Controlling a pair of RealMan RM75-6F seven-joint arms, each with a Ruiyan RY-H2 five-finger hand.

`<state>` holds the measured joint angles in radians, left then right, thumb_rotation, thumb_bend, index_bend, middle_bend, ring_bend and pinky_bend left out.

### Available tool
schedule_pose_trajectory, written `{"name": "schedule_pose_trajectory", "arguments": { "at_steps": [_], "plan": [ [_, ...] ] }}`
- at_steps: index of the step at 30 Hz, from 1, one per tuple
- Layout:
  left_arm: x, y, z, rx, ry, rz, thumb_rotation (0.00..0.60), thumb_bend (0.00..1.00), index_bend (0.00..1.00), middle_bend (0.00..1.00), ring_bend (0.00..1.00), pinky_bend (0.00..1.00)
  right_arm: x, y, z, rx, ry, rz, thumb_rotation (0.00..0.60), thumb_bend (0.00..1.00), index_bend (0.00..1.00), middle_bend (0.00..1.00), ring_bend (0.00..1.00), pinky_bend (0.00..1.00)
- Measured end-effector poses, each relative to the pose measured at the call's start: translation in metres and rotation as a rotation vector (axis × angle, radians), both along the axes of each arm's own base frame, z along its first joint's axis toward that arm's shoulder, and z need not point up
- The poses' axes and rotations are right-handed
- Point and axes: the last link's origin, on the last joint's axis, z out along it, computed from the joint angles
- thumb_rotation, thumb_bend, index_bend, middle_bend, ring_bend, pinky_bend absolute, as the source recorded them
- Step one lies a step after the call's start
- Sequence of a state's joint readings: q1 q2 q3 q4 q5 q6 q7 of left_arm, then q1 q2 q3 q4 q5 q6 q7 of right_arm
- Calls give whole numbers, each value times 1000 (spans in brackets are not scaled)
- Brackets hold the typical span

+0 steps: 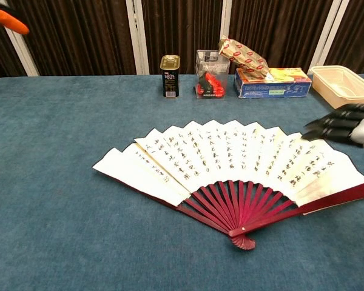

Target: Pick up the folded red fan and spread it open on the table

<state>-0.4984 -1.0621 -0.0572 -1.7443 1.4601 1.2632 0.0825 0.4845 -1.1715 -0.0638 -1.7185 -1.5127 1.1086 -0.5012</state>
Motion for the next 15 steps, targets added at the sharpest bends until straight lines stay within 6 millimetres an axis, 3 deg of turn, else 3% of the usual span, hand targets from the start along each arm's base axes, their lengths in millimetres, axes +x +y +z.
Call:
{"name": "schedule_pose_trajectory", "arguments": {
  "at_steps": [5, 15],
  "plan": [
    [-18, -32, 9, 46, -50, 69, 600, 34, 3, 0, 0, 0, -18, 12, 18, -102, -186, -169, 600, 190, 0, 0, 0, 0],
    [-66, -109, 19, 93, -57, 243, 600, 34, 0, 0, 0, 0, -52, 67, 62, -309, -467, -325, 600, 190, 0, 0, 0, 0]
  ]
}}
